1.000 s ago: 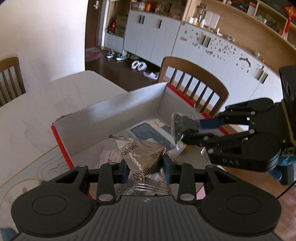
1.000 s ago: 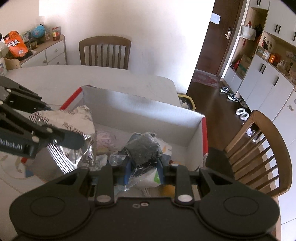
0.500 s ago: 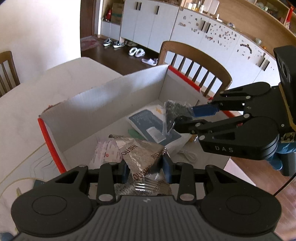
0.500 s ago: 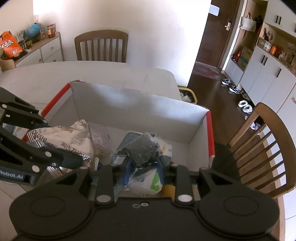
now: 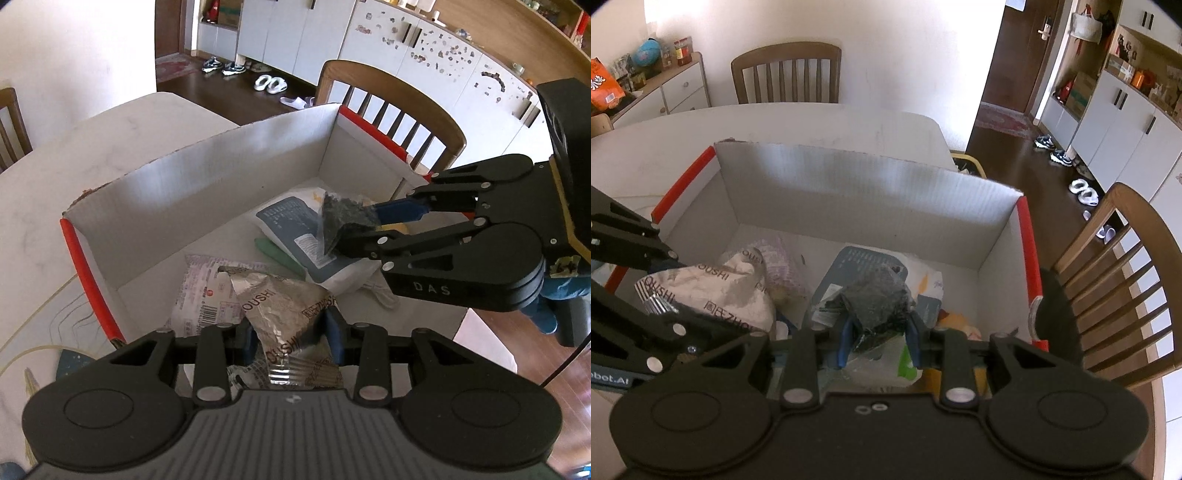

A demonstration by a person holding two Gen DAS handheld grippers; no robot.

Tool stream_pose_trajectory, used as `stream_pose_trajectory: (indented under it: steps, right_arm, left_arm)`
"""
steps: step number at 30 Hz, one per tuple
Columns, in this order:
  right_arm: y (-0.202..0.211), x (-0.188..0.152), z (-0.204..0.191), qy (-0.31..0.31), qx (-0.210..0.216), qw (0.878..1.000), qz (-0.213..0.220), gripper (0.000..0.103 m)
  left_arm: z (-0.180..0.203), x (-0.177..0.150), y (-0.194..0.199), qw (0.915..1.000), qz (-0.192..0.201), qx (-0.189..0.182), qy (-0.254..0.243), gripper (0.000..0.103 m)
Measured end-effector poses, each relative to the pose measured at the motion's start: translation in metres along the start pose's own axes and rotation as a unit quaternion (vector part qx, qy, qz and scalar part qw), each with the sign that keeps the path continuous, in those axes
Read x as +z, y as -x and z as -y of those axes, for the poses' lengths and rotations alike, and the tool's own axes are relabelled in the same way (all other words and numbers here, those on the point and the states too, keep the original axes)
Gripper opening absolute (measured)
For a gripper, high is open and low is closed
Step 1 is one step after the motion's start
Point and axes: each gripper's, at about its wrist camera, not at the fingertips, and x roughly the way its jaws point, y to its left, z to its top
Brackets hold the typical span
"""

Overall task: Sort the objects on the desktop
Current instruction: 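Lower the foil packet into the box and open the left tool while the right tool lowers the black packet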

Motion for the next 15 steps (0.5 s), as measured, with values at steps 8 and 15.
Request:
stream_pose_trajectory:
  steps: [8,15]
  right_arm:
    - [0.005,-0.002,-0.001,-0.001,0.0,1.0,0.004,0.035]
    - [0.02,-0.003,-0.003,-0.005,0.005,1.0,0.015,0.042]
  left_arm:
    - [0.002,0.002,0.008,0.9998,0.017,0.007,0.005,0.062]
    - [0.006,0.0,0.02,0.9995,0.03,0.007,0.003,0.062]
